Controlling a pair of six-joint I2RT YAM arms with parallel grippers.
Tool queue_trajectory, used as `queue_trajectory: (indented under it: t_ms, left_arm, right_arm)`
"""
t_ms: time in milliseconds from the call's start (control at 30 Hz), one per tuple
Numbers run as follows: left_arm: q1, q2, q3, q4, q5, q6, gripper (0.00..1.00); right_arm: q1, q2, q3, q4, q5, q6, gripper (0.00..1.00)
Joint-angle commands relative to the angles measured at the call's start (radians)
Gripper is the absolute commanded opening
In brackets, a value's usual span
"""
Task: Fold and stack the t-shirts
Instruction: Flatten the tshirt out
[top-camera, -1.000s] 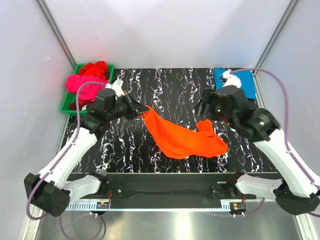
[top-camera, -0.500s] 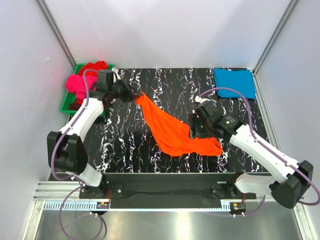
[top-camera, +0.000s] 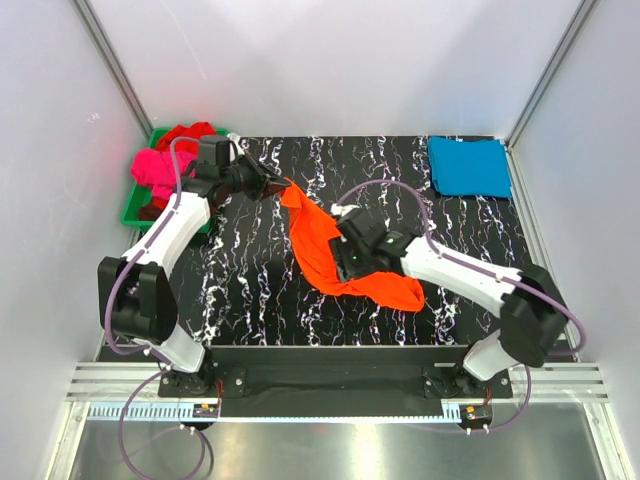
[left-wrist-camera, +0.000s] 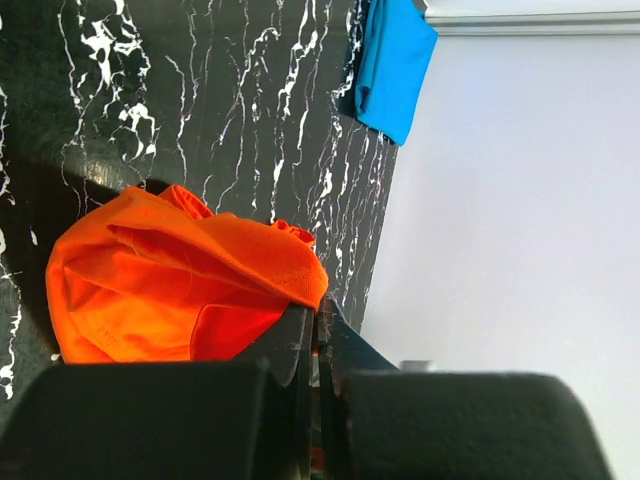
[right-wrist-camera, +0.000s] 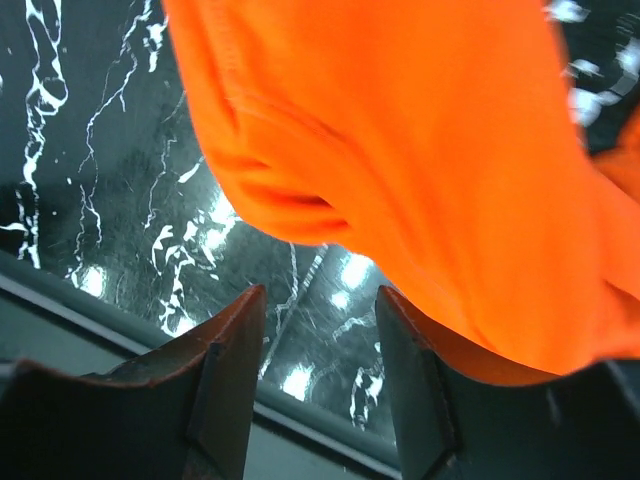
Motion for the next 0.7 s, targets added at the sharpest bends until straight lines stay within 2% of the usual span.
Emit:
queue_trajectory:
  t_ms: [0, 267, 500, 667]
  left_arm:
    - [0.001, -0.02, -0.006, 0.046, 0.03, -0.025, 0.0]
    - [0.001, -0.013, -0.004, 0.051, 0.024, -0.039, 0.0]
    - [0.003, 0.0, -0.004, 0.048, 0.038, -0.054, 0.0]
    - [0.003, 0.012, 0.029, 0.014, 0.029, -0.034, 0.0]
  right_arm:
    - [0.045, 0.054, 0.058, 0.111, 0.062, -0.053, 0.55]
    - [0.137, 0.212, 0.113, 0.184, 0.15, -0.119, 0.59]
    - [0.166, 0.332, 0.159, 0.209, 0.259, -0.159, 0.59]
    - [0.169, 0.383, 0.196, 0.191, 0.405, -0.173, 0.54]
